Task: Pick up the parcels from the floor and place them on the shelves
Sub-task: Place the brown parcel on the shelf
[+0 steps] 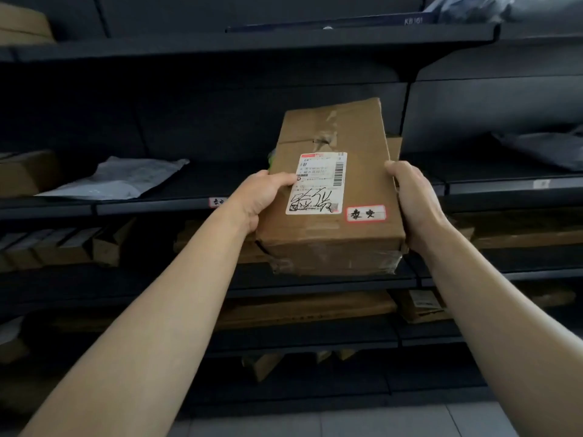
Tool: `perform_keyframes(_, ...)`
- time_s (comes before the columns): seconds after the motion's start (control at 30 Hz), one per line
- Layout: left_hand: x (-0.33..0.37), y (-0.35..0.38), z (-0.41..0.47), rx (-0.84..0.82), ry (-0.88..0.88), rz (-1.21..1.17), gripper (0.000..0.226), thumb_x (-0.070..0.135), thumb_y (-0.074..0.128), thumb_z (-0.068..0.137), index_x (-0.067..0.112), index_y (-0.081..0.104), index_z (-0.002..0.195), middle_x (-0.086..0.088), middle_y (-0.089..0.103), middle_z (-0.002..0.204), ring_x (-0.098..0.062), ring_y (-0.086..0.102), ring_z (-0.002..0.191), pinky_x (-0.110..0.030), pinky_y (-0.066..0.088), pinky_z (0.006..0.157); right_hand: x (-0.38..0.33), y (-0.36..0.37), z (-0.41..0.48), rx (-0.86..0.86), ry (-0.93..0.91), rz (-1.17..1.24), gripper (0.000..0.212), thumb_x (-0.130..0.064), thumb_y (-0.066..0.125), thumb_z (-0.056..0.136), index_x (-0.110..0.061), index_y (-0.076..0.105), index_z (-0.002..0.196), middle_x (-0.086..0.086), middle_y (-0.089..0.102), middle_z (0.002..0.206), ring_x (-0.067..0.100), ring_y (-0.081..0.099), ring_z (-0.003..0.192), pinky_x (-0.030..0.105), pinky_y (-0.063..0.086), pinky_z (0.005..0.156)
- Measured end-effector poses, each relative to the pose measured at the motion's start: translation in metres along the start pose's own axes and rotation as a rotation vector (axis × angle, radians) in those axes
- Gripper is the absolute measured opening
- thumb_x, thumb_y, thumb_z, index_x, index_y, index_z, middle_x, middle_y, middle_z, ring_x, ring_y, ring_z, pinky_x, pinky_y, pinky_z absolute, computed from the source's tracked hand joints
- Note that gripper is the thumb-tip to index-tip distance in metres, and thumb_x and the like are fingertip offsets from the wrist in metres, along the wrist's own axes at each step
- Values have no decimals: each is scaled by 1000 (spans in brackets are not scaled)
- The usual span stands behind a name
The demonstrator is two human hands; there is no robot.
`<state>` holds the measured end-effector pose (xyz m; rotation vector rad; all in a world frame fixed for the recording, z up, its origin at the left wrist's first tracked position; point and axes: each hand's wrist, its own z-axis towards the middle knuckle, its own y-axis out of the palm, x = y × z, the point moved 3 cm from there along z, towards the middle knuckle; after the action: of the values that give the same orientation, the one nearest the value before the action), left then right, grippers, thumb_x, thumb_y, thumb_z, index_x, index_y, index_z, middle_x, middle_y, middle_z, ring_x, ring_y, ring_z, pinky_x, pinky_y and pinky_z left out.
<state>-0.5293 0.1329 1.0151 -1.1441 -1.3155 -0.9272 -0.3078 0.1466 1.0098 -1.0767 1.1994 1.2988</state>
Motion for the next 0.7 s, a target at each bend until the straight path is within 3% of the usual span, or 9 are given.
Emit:
perform_keyframes(0.07, 3, -15, -7, 41, 20, 4, 28, 27, 66, 85, 12, 66, 108, -4, 76, 74, -16, 69, 61, -24, 53, 56, -1, 11, 2, -86, 68, 49, 38, -40, 54, 91, -17, 58, 122, 8, 72, 111, 22, 73, 89, 36, 61, 73)
perform_keyframes(0.17, 6, -42, -15, 122, 59, 13, 26, 25, 63, 82, 8, 72, 99, -8, 74, 81, -20, 66, 66, -26, 49, 60, -4, 33, 5, -192, 116, 98, 29, -40, 55, 92, -18, 63, 109, 12, 75, 108, 28, 73, 98, 46, 57, 93)
perform_keyframes(0.27, 7, -77, -22, 176, 82, -122, 15, 16, 59, 83, 11, 64, 97, -8, 72, 83, -18, 66, 65, -22, 51, 55, -8, 63, 7, -234, 94, 82, 31, -40, 54, 95, -15, 62, 112, 13, 74, 107, 23, 73, 87, 38, 60, 79)
perform_keyframes(0.33, 9, -99, -26, 143, 112, -197, 22, 12, 53, 85, 12, 61, 105, -9, 70, 92, -18, 66, 70, -23, 52, 59, -8, 89, 11, -261, 92, 86, 32, -40, 54, 95, -16, 62, 116, 12, 74, 106, 21, 73, 83, 33, 58, 72)
perform_keyframes(0.47, 11, -148, -20, 211, 148, -248, 25, 10, 50, 82, 15, 61, 104, -7, 67, 90, -18, 61, 72, -27, 46, 63, -9, 145, 25, -353, 106, 115, 27, -42, 56, 94, -20, 63, 107, 9, 77, 98, 20, 74, 81, 36, 60, 79)
perform_keyframes(0.6, 10, -193, 4, 236, 128, -241, 40, 20, 53, 76, 13, 61, 115, -5, 64, 99, -18, 58, 79, -29, 47, 64, -6, 197, 43, -460, 122, 155, 39, -50, 51, 94, -18, 65, 111, 8, 77, 85, 21, 73, 72, 32, 60, 66)
perform_keyframes(0.7, 13, -220, 32, 248, 150, -247, 18, 21, 49, 84, 16, 59, 99, -3, 63, 84, -17, 56, 70, -28, 46, 63, -1, 234, 62, -457, 80, 171, 53, -53, 50, 91, -13, 63, 124, 12, 76, 93, 24, 74, 76, 33, 60, 63)
